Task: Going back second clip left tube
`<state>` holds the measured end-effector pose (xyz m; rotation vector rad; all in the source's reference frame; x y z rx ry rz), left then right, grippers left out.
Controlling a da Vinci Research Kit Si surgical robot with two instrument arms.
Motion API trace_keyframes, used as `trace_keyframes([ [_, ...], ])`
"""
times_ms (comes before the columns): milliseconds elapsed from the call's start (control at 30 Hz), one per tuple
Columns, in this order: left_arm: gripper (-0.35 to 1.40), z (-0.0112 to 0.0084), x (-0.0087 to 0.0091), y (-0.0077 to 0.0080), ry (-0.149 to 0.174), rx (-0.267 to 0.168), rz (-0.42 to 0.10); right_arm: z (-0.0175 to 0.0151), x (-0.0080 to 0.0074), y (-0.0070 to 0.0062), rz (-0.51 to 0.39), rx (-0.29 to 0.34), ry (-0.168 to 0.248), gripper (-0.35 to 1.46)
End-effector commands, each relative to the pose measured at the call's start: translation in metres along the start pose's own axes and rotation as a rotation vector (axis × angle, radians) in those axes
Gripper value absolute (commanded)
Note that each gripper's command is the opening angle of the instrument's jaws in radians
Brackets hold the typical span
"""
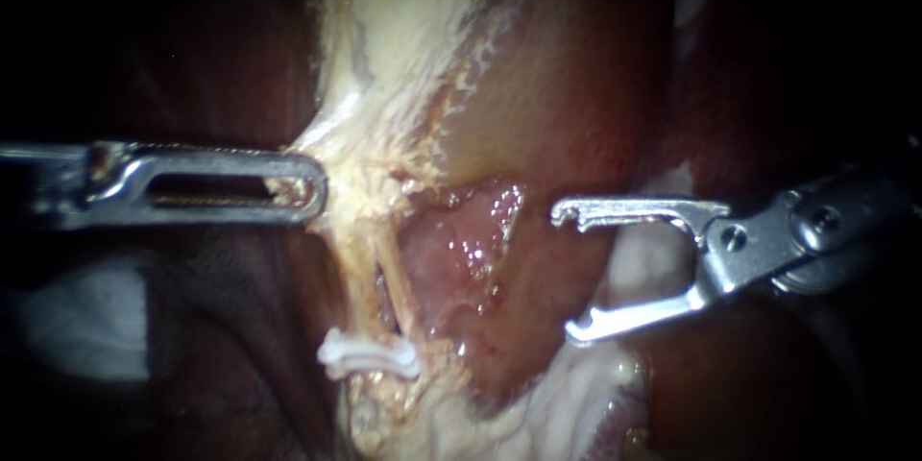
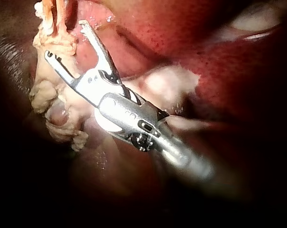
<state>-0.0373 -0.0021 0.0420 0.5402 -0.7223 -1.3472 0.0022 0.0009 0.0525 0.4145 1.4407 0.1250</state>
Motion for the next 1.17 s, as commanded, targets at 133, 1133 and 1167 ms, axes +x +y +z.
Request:
trace_keyframes([
  [133,-0.35,0.0019,0.0009,0.0007,-0.005,-0.002,0.005,-0.0004,0.0003,-0.0001,-0.001,-0.007,-0.006,0.6],
  [1133,-0.35,0.0091,0.0017,0.0,0.007,0.025,0.009,-0.0001,0.0001,-0.0001,-0.008,-0.008,-0.006,0.6],
  [1167,-0.35,0.0091,0.0017,0.0,0.007,0.025,0.009,-0.0001,0.0001,-0.0001,-0.008,-0.008,-0.006,0.6],
])
